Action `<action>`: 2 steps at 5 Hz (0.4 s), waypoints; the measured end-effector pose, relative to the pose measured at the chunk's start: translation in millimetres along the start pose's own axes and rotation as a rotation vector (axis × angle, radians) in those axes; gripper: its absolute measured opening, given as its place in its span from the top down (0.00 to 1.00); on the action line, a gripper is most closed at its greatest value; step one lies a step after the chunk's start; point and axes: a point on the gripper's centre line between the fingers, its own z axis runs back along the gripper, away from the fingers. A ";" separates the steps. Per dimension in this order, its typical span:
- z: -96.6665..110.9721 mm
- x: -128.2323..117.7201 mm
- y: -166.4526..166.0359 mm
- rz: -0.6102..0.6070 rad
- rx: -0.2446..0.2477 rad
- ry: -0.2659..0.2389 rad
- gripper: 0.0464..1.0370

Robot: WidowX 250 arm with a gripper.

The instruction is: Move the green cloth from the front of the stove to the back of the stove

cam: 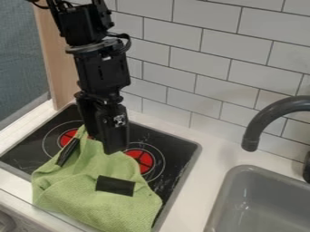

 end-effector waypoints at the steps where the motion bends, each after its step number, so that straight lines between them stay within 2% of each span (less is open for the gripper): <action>1: -4.9 -1.4 -1.1 0.012 -0.018 0.010 0.04; 2: -9.9 -3.5 12.0 0.143 -0.045 -0.020 0.04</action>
